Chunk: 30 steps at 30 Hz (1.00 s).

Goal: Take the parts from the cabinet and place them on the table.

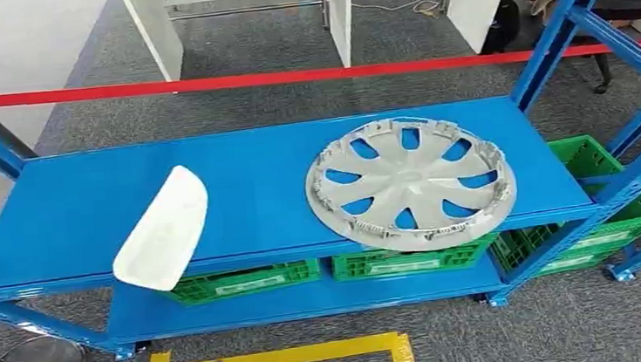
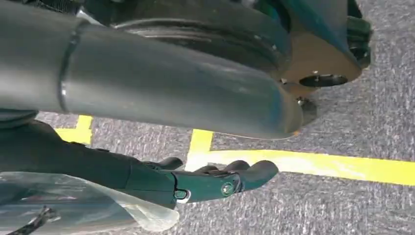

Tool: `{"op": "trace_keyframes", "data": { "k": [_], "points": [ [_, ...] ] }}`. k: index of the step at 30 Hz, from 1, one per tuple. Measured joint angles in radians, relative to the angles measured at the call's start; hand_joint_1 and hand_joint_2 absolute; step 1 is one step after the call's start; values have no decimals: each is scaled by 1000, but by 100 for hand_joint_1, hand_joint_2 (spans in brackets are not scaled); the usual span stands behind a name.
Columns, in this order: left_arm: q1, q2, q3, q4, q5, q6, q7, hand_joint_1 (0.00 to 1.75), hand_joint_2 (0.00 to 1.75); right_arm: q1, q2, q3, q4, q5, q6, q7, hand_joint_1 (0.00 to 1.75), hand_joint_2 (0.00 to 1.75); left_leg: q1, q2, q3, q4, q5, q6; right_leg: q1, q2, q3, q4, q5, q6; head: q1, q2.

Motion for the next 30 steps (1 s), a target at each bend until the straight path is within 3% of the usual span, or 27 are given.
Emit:
{"op": "trace_keyframes", "data": {
  "k": [10,17,30],
  "points": [
    [29,18,48,-272,-282,77,-8,0,175,-3,14,8,16,-16,-10,-23,0,0,0,0,0,0,0,0,0,1,0,0,0,0,-1,0],
    [41,24,100,-411,-489,148,-9,0,175,-3,21,16,26,-22,-16,-35,0,0,0,0,0,0,0,0,0,1,0,0,0,0,0,0],
    [64,16,262,-574,-914,259,38,0,175,-3,28,27,35,-34,-19,-50,0,0,0,0,0,0,0,0,0,1,0,0,0,0,0,0]
  ]
}}
